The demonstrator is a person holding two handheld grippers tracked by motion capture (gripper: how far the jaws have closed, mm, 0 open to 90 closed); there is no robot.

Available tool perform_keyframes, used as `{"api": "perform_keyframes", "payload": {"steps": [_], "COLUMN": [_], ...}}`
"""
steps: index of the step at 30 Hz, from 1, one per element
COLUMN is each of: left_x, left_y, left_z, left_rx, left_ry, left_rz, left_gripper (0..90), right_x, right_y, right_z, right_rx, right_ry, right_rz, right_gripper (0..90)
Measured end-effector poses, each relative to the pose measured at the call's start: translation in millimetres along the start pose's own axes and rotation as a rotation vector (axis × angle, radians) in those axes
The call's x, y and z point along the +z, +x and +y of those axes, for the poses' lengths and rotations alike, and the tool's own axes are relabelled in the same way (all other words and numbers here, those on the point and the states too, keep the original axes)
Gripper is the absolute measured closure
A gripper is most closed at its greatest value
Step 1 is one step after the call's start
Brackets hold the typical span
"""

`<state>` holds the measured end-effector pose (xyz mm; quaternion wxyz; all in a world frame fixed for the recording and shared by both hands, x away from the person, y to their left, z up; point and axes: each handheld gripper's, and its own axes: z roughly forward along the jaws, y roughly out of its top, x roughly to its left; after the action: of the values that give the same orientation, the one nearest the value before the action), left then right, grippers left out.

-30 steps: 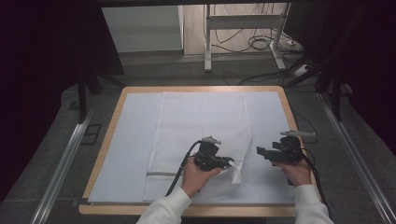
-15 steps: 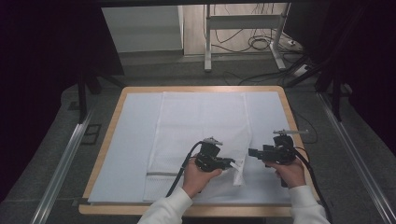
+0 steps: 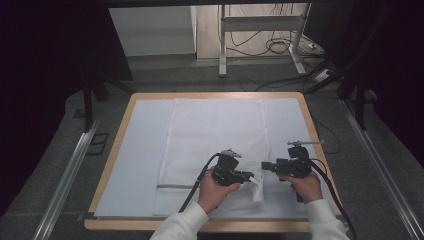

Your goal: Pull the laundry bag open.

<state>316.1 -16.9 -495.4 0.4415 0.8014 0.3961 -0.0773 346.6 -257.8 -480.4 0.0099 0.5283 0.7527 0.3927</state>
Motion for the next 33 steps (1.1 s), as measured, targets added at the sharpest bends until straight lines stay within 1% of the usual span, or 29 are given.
{"api": "perform_keyframes", "payload": {"steps": [3, 10, 14, 18, 20, 23, 25, 27, 28, 31, 33], "left_x": [1.9, 4.7, 6.4, 7.4, 8.1, 8.6, 8.8, 8.6, 8.6, 8.8, 9.2], "left_y": [-0.9, -2.3, -3.0, -3.6, -4.1, -4.3, -4.4, -4.0, -4.0, -3.6, -3.4], "left_z": [-0.6, -1.4, -1.6, -2.0, -2.1, -2.1, -2.1, -1.8, -1.8, -1.9, -2.0], "left_rx": [0.002, 0.005, 0.008, 0.011, 0.008, 0.008, 0.008, 0.01, 0.01, 0.01, 0.011], "left_ry": [0.004, 0.01, 0.014, 0.017, 0.014, 0.014, 0.015, 0.018, 0.019, 0.019, 0.023], "left_rz": [-0.002, -0.004, -0.004, -0.003, -0.004, -0.003, -0.003, -0.001, -0.001, 0.0, -0.001], "left_gripper": [86.8, 86.8, 86.8, 86.8, 86.8, 86.8, 86.8, 86.8, 86.8, 86.8, 86.8], "right_x": [5.7, 13.3, 19.7, 25.8, 28.2, 32.2, 35.4, 38.1, 38.8, 39.4, 39.6], "right_y": [1.5, 3.6, 4.4, 4.2, 4.6, 5.2, 5.0, 5.2, 5.6, 7.4, 8.9], "right_z": [-1.5, -3.9, -5.7, -7.2, -7.9, -9.0, -8.9, -8.6, -8.5, -7.8, -7.4], "right_rx": [0.007, 0.018, 0.027, 0.027, 0.03, 0.033, 0.031, 0.035, 0.029, 0.006, -0.007], "right_ry": [0.02, 0.037, 0.053, 0.074, 0.073, 0.079, 0.087, 0.095, 0.1, 0.11, 0.112], "right_rz": [0.006, 0.007, 0.014, 0.003, 0.016, 0.037, 0.065, 0.083, 0.088, 0.081, 0.083], "right_gripper": [21.0, 22.1, 24.8, 27.7, 30.1, 37.0, 42.3, 51.3, 55.2, 71.1, 79.2]}}
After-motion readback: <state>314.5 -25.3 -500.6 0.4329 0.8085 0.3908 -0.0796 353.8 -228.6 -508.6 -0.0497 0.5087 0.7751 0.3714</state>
